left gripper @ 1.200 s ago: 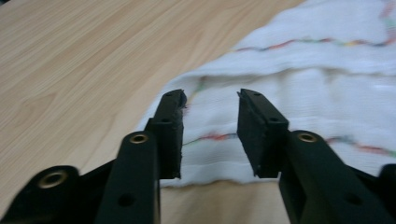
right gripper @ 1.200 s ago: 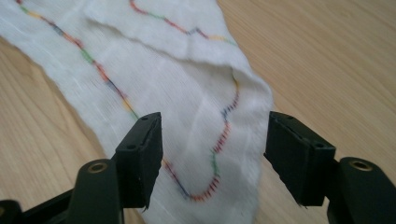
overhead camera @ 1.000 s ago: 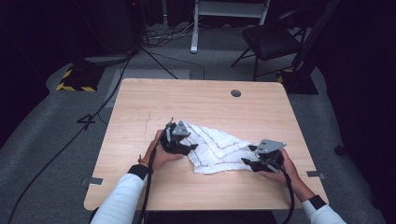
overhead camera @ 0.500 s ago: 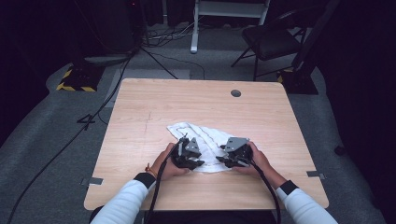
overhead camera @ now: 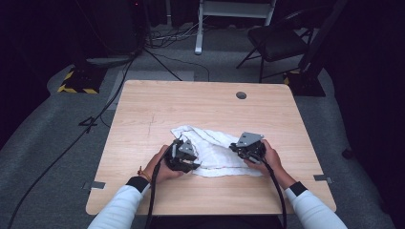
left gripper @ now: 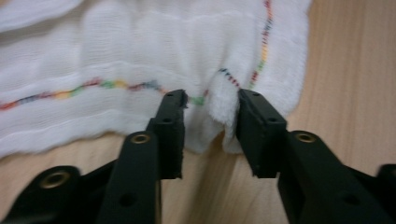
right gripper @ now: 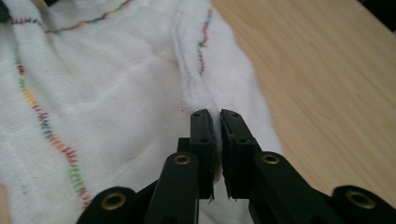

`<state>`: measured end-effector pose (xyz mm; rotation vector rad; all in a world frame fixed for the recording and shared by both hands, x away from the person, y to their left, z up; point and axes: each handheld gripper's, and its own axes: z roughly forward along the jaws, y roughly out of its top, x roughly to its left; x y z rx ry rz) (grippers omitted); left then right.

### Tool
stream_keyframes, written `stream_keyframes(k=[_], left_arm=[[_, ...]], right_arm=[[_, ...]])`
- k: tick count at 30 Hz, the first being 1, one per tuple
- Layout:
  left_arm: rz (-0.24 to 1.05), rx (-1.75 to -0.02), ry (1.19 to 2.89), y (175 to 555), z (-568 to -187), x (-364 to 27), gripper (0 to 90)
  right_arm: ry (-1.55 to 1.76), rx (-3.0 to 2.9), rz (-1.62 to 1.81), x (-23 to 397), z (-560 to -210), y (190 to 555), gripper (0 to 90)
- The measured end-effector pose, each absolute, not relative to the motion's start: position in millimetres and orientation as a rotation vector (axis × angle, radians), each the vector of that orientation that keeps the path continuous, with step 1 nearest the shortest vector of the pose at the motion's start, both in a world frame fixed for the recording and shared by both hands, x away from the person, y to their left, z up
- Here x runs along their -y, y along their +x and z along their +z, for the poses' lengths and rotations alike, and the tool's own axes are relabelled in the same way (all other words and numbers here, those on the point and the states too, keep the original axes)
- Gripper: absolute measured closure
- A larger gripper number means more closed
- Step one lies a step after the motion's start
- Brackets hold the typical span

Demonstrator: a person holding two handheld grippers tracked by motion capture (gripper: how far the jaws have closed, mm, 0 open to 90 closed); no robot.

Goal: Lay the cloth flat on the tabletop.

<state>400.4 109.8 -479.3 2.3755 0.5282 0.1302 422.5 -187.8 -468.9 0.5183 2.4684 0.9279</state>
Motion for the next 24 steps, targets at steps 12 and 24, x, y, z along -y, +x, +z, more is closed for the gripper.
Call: stream_keyframes(k=[12, 24], left_arm=[[0.437, -0.912, 2.169, 450.3, -477.1, -141.5, 19.7], [0.271, -0.871, 2.217, 498.9, -493.4, -136.3, 18.2]], right_arm=[[0.657, -2.369, 0.974, 225.7, -456.2, 437.7, 85.0], [0.704, -2.352, 1.009, 244.3, -454.9, 439.2, 85.0]])
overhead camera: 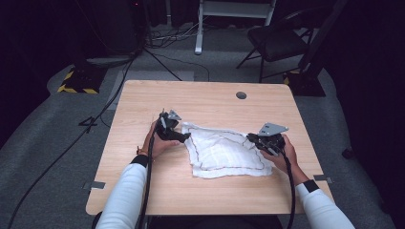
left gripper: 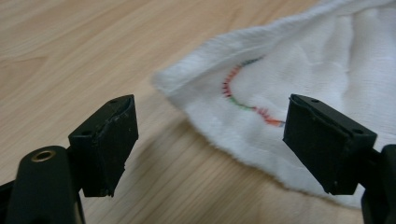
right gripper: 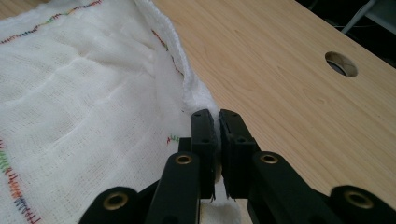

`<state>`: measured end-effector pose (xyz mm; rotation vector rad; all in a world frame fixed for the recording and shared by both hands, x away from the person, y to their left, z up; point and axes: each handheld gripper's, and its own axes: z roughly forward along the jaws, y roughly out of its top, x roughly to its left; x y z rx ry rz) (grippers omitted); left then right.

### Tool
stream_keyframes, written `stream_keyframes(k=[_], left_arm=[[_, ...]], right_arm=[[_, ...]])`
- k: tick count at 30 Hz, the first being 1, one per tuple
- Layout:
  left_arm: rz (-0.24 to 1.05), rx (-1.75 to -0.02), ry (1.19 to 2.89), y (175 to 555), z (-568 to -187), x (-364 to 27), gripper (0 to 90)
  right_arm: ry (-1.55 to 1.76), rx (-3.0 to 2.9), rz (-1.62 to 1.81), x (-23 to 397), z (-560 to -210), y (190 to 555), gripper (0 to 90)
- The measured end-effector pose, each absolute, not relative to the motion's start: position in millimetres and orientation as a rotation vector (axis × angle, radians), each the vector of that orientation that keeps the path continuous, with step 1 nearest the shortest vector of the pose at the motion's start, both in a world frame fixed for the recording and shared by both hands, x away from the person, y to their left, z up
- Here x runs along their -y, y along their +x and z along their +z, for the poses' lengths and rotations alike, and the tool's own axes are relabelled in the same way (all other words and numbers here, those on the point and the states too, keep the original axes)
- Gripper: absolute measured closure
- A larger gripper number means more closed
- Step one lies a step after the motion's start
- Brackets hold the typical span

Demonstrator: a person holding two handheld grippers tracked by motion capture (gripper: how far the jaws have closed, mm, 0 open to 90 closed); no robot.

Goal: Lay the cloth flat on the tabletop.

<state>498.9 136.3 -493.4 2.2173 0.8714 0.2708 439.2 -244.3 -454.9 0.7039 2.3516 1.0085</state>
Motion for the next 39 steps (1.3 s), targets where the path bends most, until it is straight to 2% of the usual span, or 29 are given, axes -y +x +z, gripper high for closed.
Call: stream_keyframes(k=[1, 4, 7, 8, 9, 10, 11, 16, 23, 30, 36, 39], left_arm=[[0.286, -0.865, 2.236, 498.4, -494.1, -131.7, 18.6], [0.280, -0.844, 2.257, 500.2, -495.0, -124.7, 33.2], [0.267, -0.804, 2.259, 500.0, -494.2, -124.6, 60.4], [0.289, -0.798, 2.269, 499.8, -493.1, -124.5, 60.4], [0.294, -0.786, 2.269, 499.4, -492.0, -124.7, 76.9], [0.296, -0.767, 2.258, 498.8, -489.7, -125.8, 82.7], [0.296, -0.767, 2.258, 498.8, -489.7, -125.8, 84.5], [0.325, -0.745, 2.229, 495.6, -479.7, -127.5, 86.4], [0.402, -0.698, 2.107, 481.5, -439.3, -136.5, 86.9], [0.484, -0.659, 2.067, 471.1, -406.0, -134.8, 87.0], [0.549, -0.670, 2.049, 479.4, -388.6, -133.8, 86.9], [0.585, -0.701, 2.048, 488.6, -389.2, -132.7, 86.7]], right_arm=[[0.703, -2.348, 1.008, 245.2, -454.4, 439.3, 85.0], [0.700, -2.322, 1.024, 247.6, -450.3, 437.2, 85.1], [0.697, -2.299, 1.039, 250.0, -446.9, 435.6, 85.2], [0.697, -2.299, 1.039, 250.0, -446.9, 435.6, 85.2], [0.696, -2.286, 1.057, 251.3, -445.0, 434.8, 85.3], [0.696, -2.282, 1.055, 251.8, -443.7, 434.2, 85.3], [0.697, -2.280, 1.061, 252.4, -441.9, 434.5, 85.3], [0.708, -2.242, 1.111, 256.1, -431.7, 433.1, 85.4], [0.743, -2.185, 1.145, 265.7, -415.2, 434.5, 85.5], [0.773, -2.117, 1.177, 270.2, -390.1, 441.0, 85.6], [0.788, -2.067, 1.140, 265.6, -370.8, 459.7, 85.6], [0.812, -2.047, 1.105, 259.4, -367.9, 480.5, 85.4]])
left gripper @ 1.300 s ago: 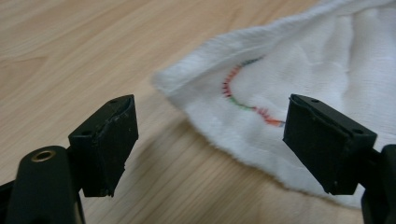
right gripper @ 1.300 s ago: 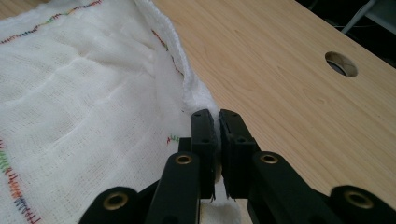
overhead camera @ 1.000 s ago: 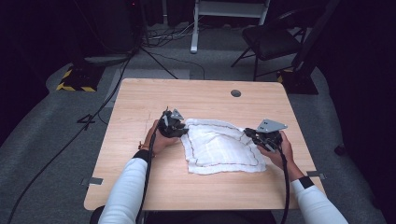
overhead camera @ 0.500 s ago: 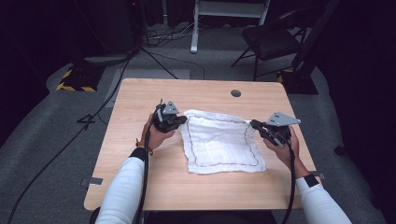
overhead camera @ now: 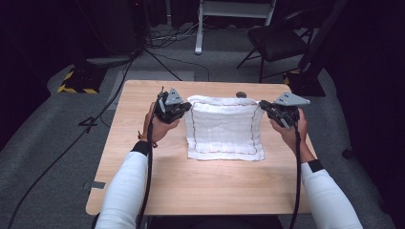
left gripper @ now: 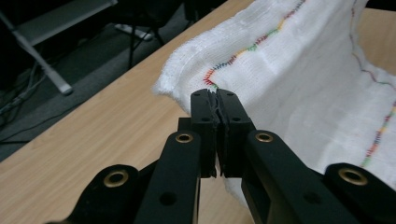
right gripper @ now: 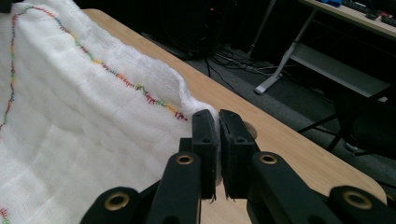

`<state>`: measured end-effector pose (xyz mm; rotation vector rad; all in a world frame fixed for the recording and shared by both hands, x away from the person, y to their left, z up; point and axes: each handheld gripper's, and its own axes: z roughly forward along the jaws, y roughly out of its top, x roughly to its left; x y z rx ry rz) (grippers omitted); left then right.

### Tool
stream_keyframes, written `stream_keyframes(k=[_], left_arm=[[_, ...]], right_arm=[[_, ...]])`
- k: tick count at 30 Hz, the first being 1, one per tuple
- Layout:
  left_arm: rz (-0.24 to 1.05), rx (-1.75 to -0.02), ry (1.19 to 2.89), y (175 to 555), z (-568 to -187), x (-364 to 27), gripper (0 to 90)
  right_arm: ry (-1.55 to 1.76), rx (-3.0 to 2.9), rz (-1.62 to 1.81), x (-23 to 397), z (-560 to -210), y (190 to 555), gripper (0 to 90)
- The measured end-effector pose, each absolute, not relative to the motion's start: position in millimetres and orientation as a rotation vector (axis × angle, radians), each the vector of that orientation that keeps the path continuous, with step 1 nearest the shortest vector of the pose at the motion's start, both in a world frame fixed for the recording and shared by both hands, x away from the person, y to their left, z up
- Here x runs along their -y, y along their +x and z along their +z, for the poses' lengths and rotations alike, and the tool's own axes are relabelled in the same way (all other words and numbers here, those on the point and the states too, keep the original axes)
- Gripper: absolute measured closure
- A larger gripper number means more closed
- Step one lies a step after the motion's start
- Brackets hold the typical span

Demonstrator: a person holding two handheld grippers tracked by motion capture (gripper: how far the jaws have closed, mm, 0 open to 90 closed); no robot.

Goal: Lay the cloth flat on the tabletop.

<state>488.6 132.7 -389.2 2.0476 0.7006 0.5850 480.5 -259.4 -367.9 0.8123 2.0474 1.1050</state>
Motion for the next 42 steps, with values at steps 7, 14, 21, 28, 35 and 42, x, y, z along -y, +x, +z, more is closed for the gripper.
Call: stream_keyframes(k=[7, 14, 21, 28, 35, 42], left_arm=[[0.585, -0.936, 2.045, 517.6, -417.1, -124.3, 53.7], [0.486, -0.852, 2.222, 492.7, -449.6, -112.0, 28.6], [0.401, -0.759, 2.389, 465.4, -483.8, -98.4, 27.6], [0.382, -0.738, 2.406, 452.8, -486.8, -98.2, 29.2], [0.280, -0.671, 2.421, 425.8, -487.5, -106.8, 29.2], [0.234, -0.631, 2.444, 404.4, -486.9, -117.0, 29.1]], right_arm=[[0.935, -2.016, 0.989, 249.4, -384.4, 518.4, 69.2], [0.973, -2.209, 0.997, 264.0, -428.5, 504.0, 52.4], [0.910, -2.375, 0.944, 274.3, -465.4, 475.3, 45.4], [0.893, -2.490, 0.829, 282.0, -484.0, 455.3, 41.9], [0.876, -2.509, 0.876, 290.2, -486.0, 429.7, 45.2], [0.824, -2.561, 0.846, 291.7, -483.2, 400.5, 45.1]])
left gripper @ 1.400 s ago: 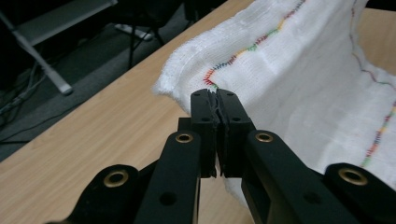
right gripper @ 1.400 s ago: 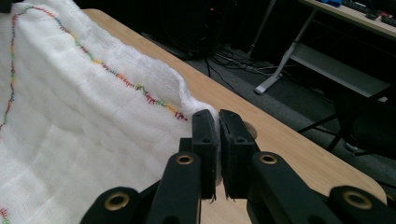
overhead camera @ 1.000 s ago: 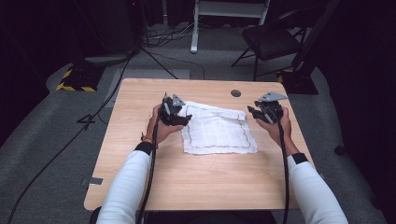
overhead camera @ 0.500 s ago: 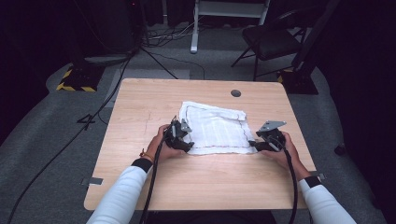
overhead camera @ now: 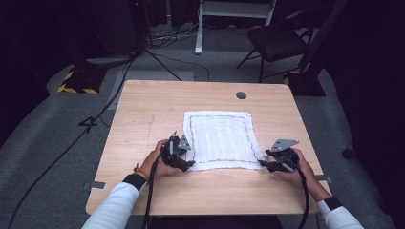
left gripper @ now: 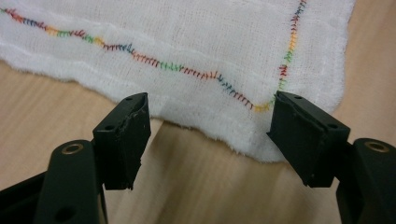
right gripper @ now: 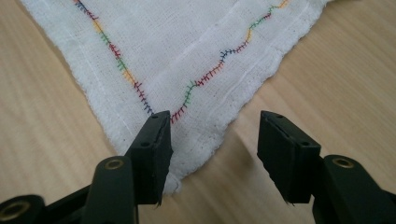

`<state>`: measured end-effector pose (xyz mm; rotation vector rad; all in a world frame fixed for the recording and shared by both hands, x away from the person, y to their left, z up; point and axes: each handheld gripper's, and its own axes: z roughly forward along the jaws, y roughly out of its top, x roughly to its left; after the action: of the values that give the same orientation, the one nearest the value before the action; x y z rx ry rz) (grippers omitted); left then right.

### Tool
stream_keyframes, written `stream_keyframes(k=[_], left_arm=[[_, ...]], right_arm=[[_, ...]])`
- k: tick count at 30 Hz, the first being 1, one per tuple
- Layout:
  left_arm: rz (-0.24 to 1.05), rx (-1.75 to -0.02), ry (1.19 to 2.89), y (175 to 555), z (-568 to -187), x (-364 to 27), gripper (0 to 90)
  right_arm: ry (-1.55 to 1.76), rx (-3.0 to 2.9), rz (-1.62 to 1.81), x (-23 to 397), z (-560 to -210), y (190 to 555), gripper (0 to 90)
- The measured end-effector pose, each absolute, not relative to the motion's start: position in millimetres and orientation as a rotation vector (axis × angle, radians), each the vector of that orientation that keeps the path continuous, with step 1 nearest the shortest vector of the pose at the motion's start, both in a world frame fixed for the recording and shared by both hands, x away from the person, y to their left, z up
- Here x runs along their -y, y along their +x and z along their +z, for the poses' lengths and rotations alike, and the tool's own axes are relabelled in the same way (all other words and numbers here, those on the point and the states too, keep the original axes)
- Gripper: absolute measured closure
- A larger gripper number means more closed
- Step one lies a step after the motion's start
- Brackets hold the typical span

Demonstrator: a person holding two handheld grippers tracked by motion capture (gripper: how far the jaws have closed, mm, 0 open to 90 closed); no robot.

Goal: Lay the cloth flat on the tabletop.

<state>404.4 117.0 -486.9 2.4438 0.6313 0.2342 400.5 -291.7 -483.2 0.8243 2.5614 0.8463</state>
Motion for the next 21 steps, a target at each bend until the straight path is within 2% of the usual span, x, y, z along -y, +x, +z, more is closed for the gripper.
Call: stream_keyframes(k=[6, 9, 12, 18, 21], left_arm=[[0.209, -0.588, 2.440, 381.1, -488.2, -120.5, 29.1], [0.213, -0.571, 2.440, 367.0, -487.6, -122.3, 28.8], [0.242, -0.614, 2.405, 363.8, -486.1, -128.1, 22.5], [0.279, -0.695, 2.292, 379.8, -473.8, -143.2, 22.5], [0.340, -0.745, 2.286, 397.1, -471.3, -145.8, 21.7]], right_arm=[[0.810, -2.581, 0.881, 296.5, -484.4, 373.4, 45.1], [0.817, -2.591, 0.872, 300.7, -483.4, 363.4, 41.6], [0.803, -2.577, 0.874, 302.3, -481.8, 358.1, 38.1], [0.787, -2.543, 1.002, 294.0, -471.2, 356.4, 37.2], [0.679, -2.551, 1.038, 266.2, -466.8, 356.0, 37.1]])
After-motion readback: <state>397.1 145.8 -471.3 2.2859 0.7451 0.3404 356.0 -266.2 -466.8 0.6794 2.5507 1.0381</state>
